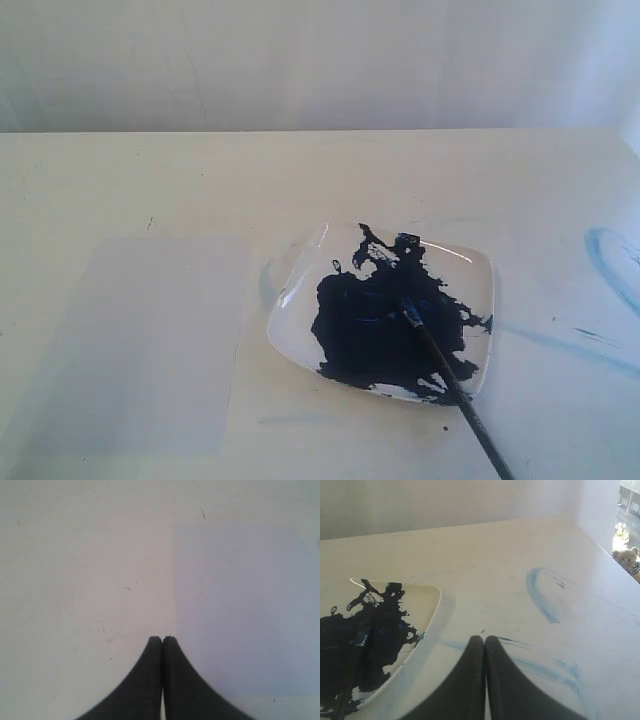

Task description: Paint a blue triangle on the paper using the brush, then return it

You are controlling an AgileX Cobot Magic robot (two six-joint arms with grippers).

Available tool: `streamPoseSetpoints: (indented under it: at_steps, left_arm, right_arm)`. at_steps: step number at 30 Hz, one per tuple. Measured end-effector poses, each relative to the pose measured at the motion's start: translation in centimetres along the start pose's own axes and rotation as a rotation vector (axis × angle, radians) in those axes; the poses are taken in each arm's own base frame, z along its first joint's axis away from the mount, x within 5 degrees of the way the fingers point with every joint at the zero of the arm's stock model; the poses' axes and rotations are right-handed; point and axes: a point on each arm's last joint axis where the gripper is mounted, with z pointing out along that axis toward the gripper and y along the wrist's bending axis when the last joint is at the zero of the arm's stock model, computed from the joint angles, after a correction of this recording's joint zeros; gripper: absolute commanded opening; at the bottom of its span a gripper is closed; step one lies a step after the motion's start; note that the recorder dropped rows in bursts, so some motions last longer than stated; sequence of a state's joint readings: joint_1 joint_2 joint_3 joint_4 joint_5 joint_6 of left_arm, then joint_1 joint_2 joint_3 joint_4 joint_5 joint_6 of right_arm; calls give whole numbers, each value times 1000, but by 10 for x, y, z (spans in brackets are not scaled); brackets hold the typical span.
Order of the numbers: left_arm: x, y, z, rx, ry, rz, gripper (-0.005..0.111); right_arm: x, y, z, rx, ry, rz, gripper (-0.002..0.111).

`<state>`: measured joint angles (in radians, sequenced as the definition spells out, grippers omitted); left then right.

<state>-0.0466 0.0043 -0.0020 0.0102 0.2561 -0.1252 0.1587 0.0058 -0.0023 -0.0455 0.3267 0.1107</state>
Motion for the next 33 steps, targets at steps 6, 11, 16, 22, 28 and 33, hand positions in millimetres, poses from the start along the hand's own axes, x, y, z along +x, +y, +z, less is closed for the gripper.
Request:
streamPoseSetpoints:
  at_steps: [6, 11, 16, 22, 28, 33]
  left_arm:
    - [0, 0, 0, 0, 0, 0, 0]
    - [0, 0, 0, 0, 0, 0, 0]
    - [0, 0, 0, 0, 0, 0, 0]
    - [0, 0, 0, 0, 0, 0, 0]
    - [0, 0, 0, 0, 0, 0, 0]
    - [0, 0, 0, 0, 0, 0, 0]
  right_arm:
    - [0, 0, 0, 4, 4, -48, 0]
    - [1, -1, 0, 8, 15, -116, 0]
    - [1, -1, 0, 9, 15, -122, 0]
    - [-8, 1, 0, -1, -88, -106, 0]
    - [-33, 4, -6, -26, -368, -77, 0]
    - [-49, 5, -14, -115, -557, 192, 0]
